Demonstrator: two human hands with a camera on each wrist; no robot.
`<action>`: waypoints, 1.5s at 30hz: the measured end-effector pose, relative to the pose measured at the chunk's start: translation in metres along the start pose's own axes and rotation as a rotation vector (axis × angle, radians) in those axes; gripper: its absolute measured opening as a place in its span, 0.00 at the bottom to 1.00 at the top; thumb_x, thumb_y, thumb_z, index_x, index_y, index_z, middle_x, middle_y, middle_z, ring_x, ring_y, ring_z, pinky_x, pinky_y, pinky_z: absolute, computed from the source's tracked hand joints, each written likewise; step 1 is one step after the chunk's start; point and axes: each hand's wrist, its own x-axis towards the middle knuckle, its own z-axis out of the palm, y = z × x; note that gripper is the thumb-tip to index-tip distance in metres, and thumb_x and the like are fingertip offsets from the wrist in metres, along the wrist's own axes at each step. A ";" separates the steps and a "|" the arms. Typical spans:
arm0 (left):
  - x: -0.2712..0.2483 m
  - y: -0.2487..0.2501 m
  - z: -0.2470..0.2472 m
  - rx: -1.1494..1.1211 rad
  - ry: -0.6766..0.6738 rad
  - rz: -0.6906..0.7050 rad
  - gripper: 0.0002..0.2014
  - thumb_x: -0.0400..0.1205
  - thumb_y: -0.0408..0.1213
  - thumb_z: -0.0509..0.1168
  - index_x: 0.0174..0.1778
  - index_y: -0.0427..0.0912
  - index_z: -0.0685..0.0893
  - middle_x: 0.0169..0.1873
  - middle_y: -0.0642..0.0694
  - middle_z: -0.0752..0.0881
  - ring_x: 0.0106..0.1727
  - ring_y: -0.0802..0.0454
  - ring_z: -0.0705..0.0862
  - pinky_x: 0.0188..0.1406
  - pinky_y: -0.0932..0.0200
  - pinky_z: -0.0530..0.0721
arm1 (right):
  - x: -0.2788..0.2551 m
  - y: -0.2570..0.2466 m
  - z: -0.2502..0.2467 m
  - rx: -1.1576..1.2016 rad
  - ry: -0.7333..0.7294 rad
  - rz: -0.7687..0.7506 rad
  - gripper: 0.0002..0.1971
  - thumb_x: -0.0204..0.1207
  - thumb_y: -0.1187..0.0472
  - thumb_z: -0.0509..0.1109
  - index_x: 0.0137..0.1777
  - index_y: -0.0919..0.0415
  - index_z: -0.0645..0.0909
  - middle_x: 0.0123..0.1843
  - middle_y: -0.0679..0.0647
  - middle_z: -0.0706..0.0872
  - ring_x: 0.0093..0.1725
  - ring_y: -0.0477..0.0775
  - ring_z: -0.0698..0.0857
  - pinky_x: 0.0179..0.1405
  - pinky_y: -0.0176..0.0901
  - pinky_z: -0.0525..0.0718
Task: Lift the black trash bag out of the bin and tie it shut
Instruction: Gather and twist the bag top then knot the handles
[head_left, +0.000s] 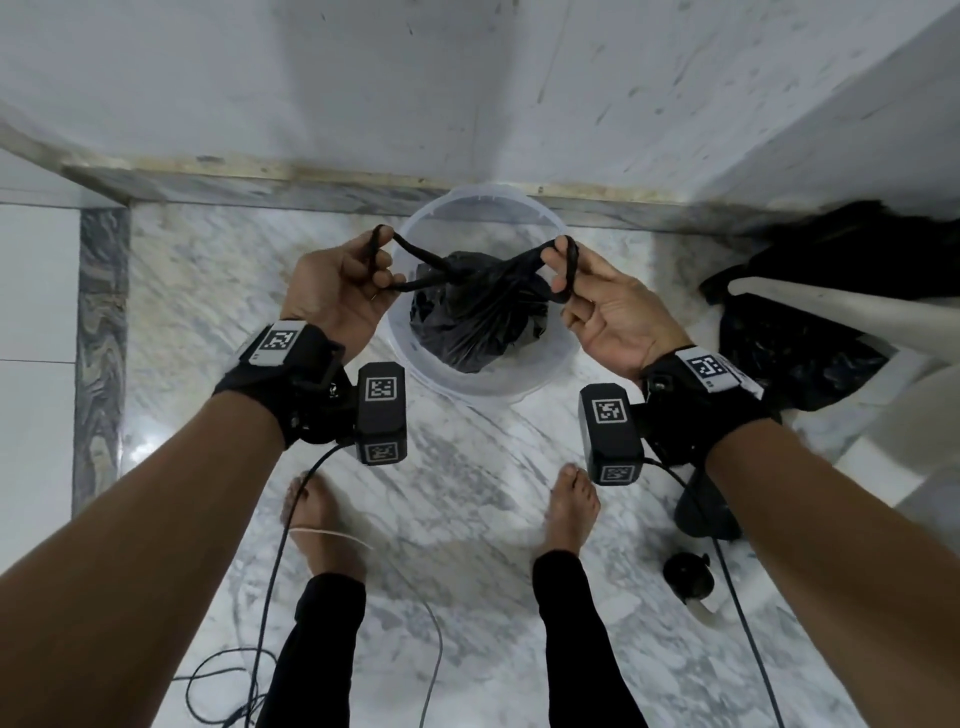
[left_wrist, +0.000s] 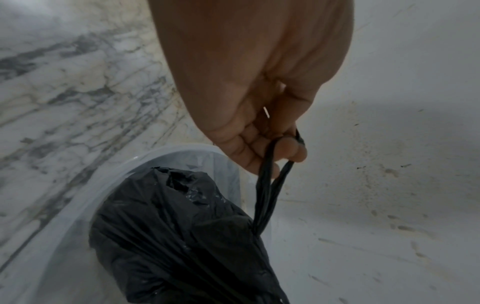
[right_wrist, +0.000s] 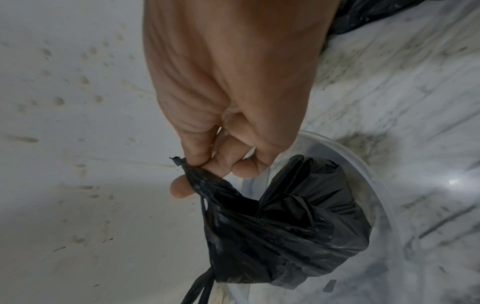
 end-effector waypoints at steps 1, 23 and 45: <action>0.001 -0.003 -0.001 0.034 -0.013 0.002 0.23 0.67 0.20 0.49 0.47 0.39 0.85 0.25 0.50 0.83 0.22 0.57 0.77 0.34 0.65 0.85 | 0.000 0.002 0.001 0.009 0.016 0.007 0.13 0.81 0.68 0.60 0.54 0.51 0.83 0.46 0.42 0.91 0.35 0.37 0.86 0.34 0.33 0.68; -0.005 -0.010 0.069 0.833 -0.114 0.161 0.16 0.74 0.26 0.71 0.57 0.42 0.86 0.19 0.50 0.87 0.12 0.58 0.78 0.24 0.60 0.86 | 0.009 0.023 0.062 -0.746 0.041 -0.365 0.24 0.64 0.63 0.73 0.62 0.49 0.83 0.48 0.52 0.92 0.49 0.55 0.90 0.54 0.61 0.88; 0.004 -0.004 0.067 1.002 -0.032 0.181 0.06 0.75 0.30 0.66 0.34 0.43 0.81 0.30 0.40 0.85 0.21 0.53 0.85 0.31 0.50 0.92 | 0.027 0.025 0.067 -0.212 -0.038 -0.207 0.29 0.71 0.86 0.59 0.73 0.73 0.71 0.70 0.70 0.79 0.56 0.55 0.84 0.56 0.38 0.85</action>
